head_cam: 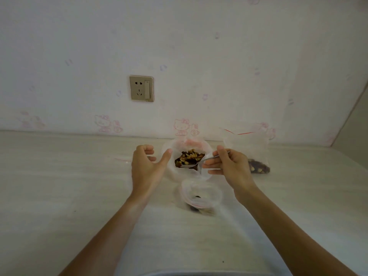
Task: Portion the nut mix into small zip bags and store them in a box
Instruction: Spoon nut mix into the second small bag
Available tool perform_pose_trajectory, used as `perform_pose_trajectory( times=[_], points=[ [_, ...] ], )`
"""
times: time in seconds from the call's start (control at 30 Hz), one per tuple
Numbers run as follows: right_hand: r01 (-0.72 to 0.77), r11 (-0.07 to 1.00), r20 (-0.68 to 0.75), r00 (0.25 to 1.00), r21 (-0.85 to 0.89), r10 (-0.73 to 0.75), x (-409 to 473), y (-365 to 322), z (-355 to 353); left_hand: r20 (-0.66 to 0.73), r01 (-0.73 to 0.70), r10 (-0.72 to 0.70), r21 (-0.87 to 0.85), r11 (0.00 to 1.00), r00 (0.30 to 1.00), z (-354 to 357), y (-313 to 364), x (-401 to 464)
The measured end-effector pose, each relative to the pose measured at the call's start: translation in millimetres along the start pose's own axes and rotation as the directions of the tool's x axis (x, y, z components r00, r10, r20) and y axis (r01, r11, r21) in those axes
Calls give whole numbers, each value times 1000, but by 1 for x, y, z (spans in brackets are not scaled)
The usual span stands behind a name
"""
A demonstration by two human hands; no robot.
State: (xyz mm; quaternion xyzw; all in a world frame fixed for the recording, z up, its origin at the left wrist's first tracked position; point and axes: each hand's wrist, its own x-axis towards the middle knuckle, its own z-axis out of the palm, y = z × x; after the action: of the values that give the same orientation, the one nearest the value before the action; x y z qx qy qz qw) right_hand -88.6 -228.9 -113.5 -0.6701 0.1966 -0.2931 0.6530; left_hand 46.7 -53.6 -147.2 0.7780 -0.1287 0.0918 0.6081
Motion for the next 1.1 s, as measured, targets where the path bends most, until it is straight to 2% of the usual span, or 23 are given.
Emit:
perform_pose_trajectory(
  times=[0.1, 0.2, 0.33, 0.4, 0.53, 0.77, 0.93, 1.1],
  points=[
    [12, 999, 40, 999, -49, -10, 14, 13, 11, 155, 43, -66, 146, 988, 986, 7, 4, 14],
    [2, 997, 57, 998, -76, 3, 24, 23, 19, 216, 6, -63, 256, 967, 974, 16, 4, 24],
    [-45, 999, -8, 999, -5, 44, 29, 37, 26, 142, -168, 143, 185, 968, 979, 22, -2, 17],
    [-66, 998, -36, 997, 18, 67, 30, 41, 27, 105, -208, 195, 140, 968, 975, 22, 0, 15],
    [-86, 996, -37, 996, 22, 87, 32, 44, 25, 70, -158, 154, 54, 986, 986, 20, 0, 10],
    [-87, 996, 3, 996, 33, 87, 35, 43, 24, 74, -123, 123, -2, 992, 990, 22, -3, 7],
    [-109, 994, 20, 994, 29, 109, 36, 39, 22, 76, -143, 144, -18, 990, 987, 23, 1, 7],
    [-121, 987, -9, 992, 106, 122, 29, 36, 19, 83, -148, 149, -21, 989, 985, 19, 4, 3]
  ],
)
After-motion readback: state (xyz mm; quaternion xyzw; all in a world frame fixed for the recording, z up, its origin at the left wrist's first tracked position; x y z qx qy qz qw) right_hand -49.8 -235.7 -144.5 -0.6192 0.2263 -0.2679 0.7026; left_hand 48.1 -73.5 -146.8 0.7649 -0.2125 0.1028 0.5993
